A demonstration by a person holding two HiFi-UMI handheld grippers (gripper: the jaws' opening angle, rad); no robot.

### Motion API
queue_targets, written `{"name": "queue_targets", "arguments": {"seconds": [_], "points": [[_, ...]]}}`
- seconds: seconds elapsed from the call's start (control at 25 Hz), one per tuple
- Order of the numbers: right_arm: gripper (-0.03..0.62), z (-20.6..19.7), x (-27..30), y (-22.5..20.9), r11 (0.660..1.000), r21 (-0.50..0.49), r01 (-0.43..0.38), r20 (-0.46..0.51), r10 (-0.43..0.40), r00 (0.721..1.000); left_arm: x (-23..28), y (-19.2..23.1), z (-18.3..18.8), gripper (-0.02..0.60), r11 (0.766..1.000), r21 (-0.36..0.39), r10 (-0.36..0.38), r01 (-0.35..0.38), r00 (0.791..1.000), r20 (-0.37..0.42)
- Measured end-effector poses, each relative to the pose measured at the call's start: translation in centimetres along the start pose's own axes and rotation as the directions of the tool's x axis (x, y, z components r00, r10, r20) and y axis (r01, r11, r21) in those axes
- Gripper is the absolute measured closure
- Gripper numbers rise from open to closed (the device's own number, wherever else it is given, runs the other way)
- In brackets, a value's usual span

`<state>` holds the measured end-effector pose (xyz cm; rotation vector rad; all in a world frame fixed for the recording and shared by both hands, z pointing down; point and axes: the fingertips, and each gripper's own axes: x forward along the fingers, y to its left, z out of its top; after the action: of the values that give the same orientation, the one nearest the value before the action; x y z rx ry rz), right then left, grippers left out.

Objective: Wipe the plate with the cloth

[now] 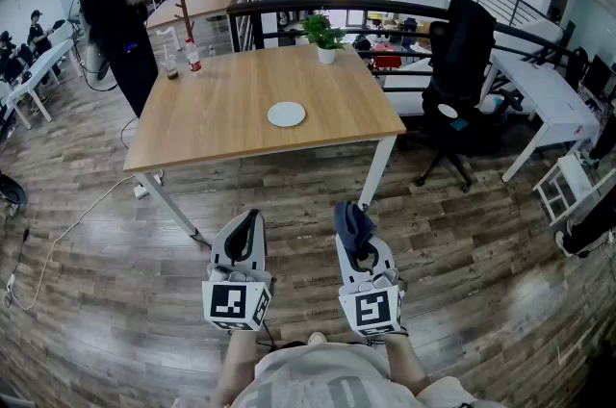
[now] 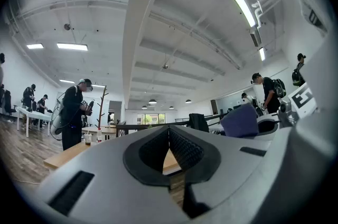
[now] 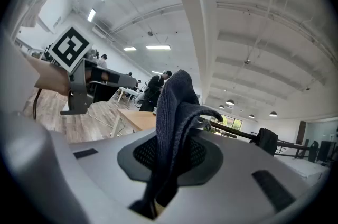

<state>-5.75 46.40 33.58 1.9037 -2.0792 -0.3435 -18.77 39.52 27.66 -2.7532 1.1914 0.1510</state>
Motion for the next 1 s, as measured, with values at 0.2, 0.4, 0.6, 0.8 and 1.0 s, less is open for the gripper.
{"name": "queue_targets", "arguments": {"seconds": [0.2,0.4,0.6,0.8,1.0], "points": [[0.539,0.3,0.0,-0.2,0.999,0.04,-0.026,0.025,0.025,0.999,0.0,-1.0,0.1,0.572,1.0,0.019,-0.001,0.001,1.0,-0.009],[0.539,-0.2,0.7,-0.2,0.996,0.086,-0.016,0.031,0.013,0.999,0.8,-0.5,0.5,0.572,0.998,0.061,-0.002,0.003,1.0,-0.012],[0.539,1.0,0.7,-0.6,0.975,0.218,-0.037,0.115,0.011,0.993,1.5,-0.4,1.8,0.572,0.996,0.086,-0.006,0.009,0.999,-0.034],[0.539,0.1,0.2,-1.1,0.968,0.248,-0.044,0.103,0.019,0.994,1.5,-1.3,2.4,0.572,0.99,0.143,0.004,0.003,0.999,-0.052],[0.539,-0.9,0.9,-1.4,0.972,0.233,-0.031,0.078,0.013,0.997,2.7,-1.7,2.5,0.572,0.987,0.158,-0.002,0.0,1.0,0.011]]}}
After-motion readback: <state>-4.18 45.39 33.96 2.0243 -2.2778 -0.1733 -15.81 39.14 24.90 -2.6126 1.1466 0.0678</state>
